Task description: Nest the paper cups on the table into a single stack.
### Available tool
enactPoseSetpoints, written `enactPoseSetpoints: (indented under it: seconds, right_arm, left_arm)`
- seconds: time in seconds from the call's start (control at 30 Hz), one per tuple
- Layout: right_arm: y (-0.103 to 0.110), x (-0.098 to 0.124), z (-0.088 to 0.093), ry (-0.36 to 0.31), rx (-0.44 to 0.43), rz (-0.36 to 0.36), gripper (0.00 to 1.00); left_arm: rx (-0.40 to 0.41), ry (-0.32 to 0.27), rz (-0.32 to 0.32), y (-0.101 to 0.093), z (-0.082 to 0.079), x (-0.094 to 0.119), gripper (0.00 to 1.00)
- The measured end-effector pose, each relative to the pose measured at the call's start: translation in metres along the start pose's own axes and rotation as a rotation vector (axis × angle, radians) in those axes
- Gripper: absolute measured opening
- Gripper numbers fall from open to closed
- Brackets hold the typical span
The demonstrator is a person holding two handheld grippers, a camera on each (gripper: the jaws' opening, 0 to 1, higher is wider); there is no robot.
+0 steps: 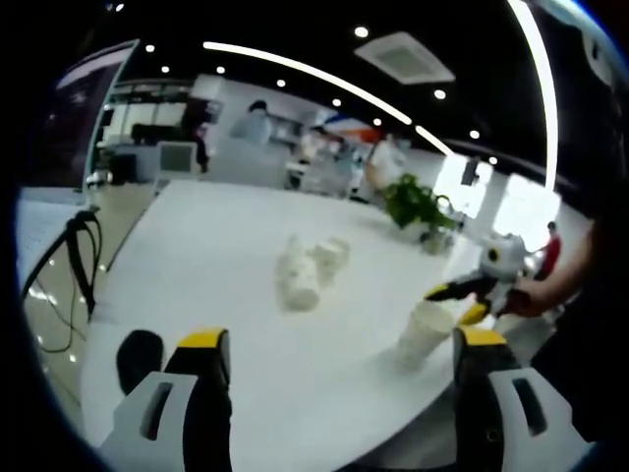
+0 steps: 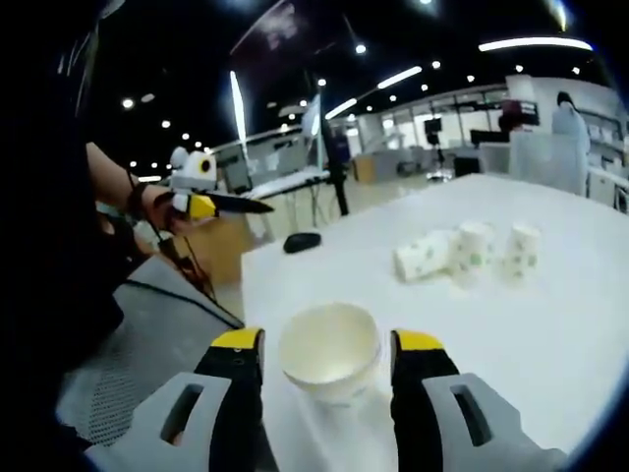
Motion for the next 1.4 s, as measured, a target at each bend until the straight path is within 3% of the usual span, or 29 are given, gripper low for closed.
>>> enactPoseSetpoints:
  seconds: [0.63, 1.13, 1.4]
  right_arm:
    - [-0.029, 0.019, -0.024, -0.111, -0.062, 0.113, 0.61]
    - [-0.059, 0.045, -0.047, -0.193, -0.055, 0.218, 0.70]
    - [-0.070, 0.054, -0.049, -0.218, -0.064, 0.263, 0.83]
  left_arm:
    - [-0.003, -0.002, 0.005, -0.002, -0.004, -0.002, 0.94]
    - [-0.004, -0.001, 0.017, 0.000, -0.006, -0.005, 0.94]
    - [-0.004, 0.004, 0.026, -0.003, -0.006, -0.009, 0.94]
Point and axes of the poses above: the point that each gripper's makers call its tool centre point, and the gripper's own axes: x roughly backward along the fingers, y roughly to its left, z roughly out of its underside, the point moved 3 cm from there along x, roughly backward along the fingers, and after that the axes turned 10 degrees about -x, right-handed, at the moved point
